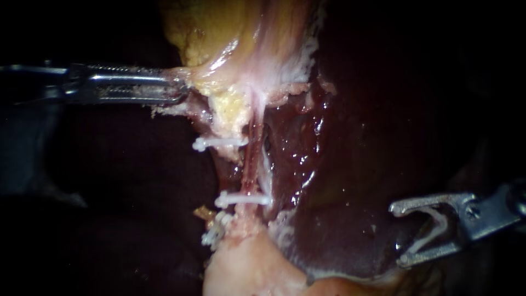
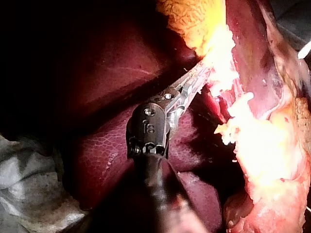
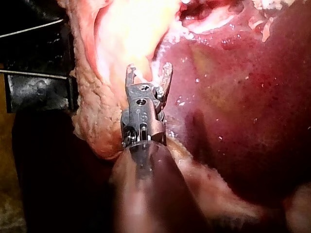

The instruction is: Clipping second clip right tube

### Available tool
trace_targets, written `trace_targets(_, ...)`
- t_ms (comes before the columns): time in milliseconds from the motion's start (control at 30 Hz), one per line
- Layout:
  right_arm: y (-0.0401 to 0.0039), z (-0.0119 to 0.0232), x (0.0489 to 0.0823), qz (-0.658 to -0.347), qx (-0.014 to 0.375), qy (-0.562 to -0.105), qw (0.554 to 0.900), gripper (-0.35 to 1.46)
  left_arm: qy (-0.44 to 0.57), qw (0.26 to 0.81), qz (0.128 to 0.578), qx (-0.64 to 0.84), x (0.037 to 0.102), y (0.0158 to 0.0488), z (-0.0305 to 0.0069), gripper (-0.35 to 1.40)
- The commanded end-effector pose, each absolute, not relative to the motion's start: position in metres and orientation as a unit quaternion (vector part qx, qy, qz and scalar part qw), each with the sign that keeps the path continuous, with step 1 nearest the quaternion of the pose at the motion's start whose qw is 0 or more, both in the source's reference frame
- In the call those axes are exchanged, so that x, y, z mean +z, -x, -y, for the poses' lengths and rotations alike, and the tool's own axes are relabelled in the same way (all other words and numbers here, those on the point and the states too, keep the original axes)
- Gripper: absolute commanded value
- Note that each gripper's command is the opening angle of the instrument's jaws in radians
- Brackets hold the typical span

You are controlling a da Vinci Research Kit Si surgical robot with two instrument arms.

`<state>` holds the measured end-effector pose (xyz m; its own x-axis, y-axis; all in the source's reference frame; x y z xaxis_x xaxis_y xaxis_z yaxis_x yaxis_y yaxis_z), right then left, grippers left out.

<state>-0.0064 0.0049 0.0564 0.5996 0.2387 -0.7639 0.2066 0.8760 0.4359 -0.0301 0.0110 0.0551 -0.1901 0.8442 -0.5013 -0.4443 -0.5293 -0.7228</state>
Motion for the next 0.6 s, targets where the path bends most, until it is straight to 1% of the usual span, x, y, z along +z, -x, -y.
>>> trace_targets(33, 0.0064, -0.0049, 0.0564, -0.447, 0.009, -0.249, 0.859, 0.49, 0.465, 0.435, 0.216, 0.741, 0.055, 0.03, -0.011, -0.35)
trace_targets(233, 0.0064, -0.0049, 0.0564, -0.447, 0.009, -0.249, 0.859, 0.49, 0.465, 0.433, 0.222, 0.74, 0.0537, 0.0286, -0.0117, -0.35)
trace_targets(467, 0.0064, -0.0049, 0.0564, -0.447, 0.009, -0.249, 0.859, 0.49, 0.467, 0.448, 0.211, 0.733, 0.0503, 0.025, -0.0137, -0.35)
trace_targets(600, 0.0064, -0.0049, 0.0564, -0.447, 0.009, -0.249, 0.859, 0.49, 0.47, 0.452, 0.209, 0.729, 0.0491, 0.0236, -0.0141, -0.35)
